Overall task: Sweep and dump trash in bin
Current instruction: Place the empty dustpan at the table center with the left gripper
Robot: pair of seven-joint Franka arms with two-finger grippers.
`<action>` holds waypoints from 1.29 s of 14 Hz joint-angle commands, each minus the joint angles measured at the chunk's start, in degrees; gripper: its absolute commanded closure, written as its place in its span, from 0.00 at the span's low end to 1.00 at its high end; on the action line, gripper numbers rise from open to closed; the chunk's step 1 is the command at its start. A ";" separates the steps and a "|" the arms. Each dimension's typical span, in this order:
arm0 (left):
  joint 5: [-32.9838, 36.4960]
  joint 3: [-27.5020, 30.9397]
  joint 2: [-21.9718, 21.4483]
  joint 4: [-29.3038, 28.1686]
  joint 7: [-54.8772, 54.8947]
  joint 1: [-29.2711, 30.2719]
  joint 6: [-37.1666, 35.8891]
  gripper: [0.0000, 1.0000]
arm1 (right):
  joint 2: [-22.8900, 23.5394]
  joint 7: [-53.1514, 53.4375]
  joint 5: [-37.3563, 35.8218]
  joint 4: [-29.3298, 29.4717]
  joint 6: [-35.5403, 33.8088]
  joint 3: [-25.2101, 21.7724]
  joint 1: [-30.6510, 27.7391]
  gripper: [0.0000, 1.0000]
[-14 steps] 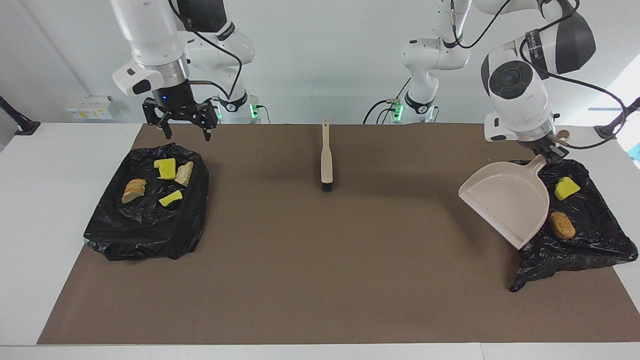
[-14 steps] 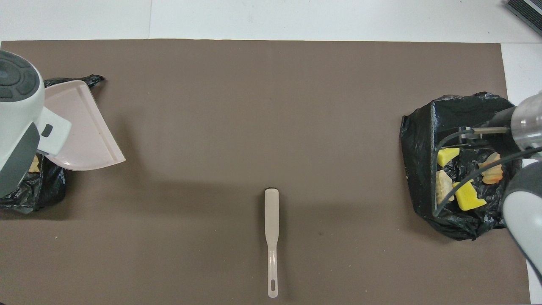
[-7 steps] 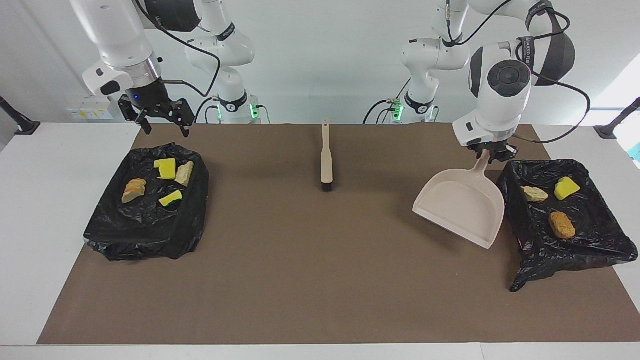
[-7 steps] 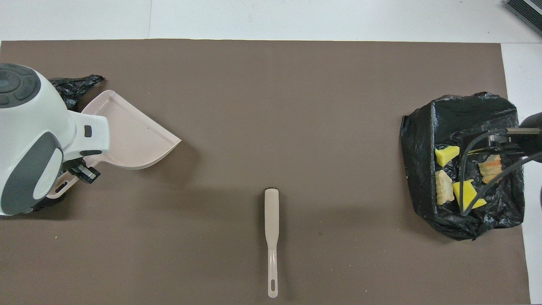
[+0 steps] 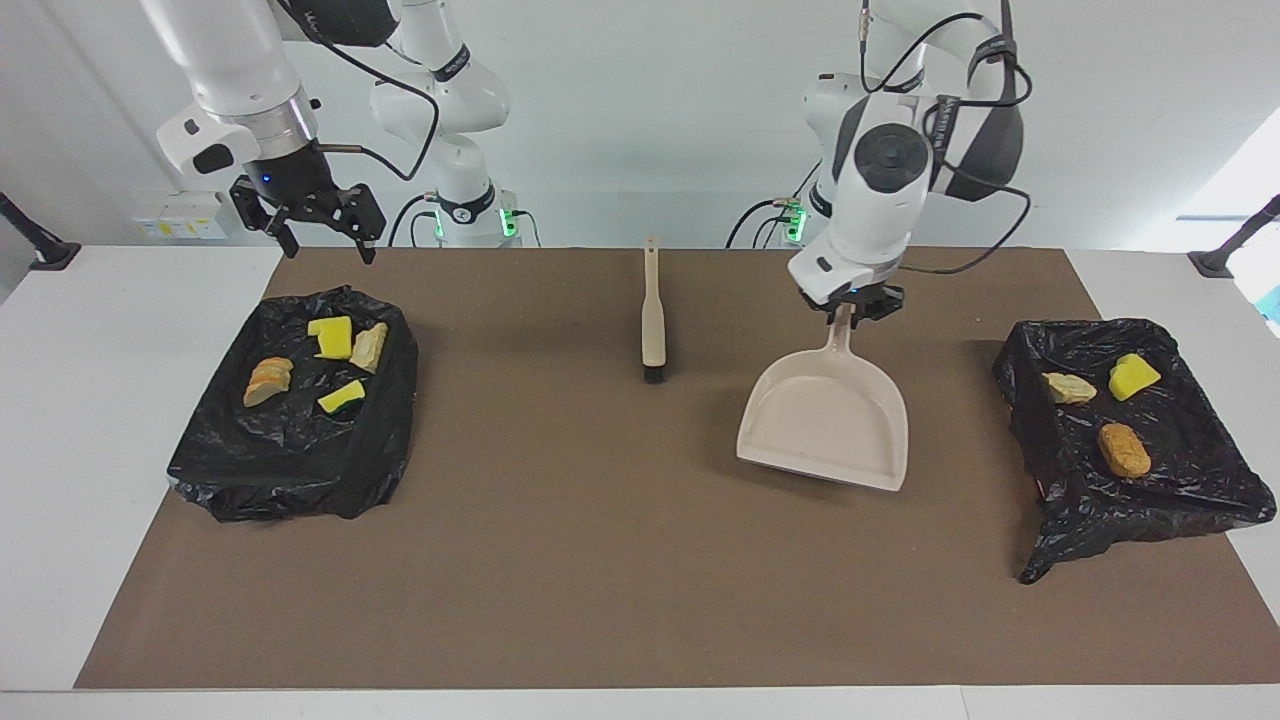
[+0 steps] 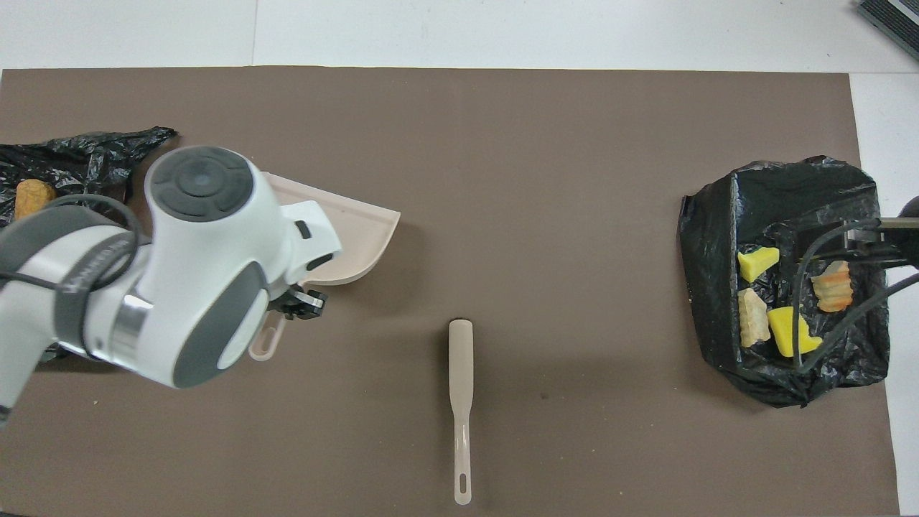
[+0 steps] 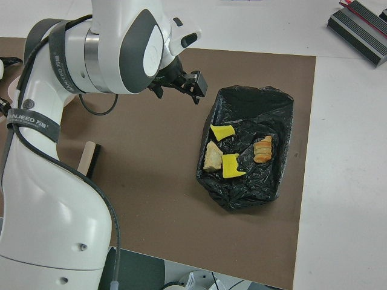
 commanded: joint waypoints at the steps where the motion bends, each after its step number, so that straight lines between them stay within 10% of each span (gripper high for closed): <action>1: -3.40 1.24 7.35 5.70 -5.15 -5.75 1.54 1.00 | -0.31 -1.51 1.34 0.25 -0.94 0.04 -0.91 0.00; 9: -6.31 1.68 26.43 27.31 -19.91 -12.62 2.43 1.00 | -2.77 -1.78 1.60 0.60 -5.25 0.30 -1.17 0.00; 15: -5.87 1.77 26.81 26.03 -22.92 -12.72 9.45 1.00 | -3.04 -1.95 2.57 -0.19 -3.67 0.13 -1.08 0.00; 18: -5.86 1.77 25.76 24.71 -22.47 -11.93 9.81 0.05 | -3.13 -1.95 2.57 -0.28 -3.58 0.13 -1.08 0.00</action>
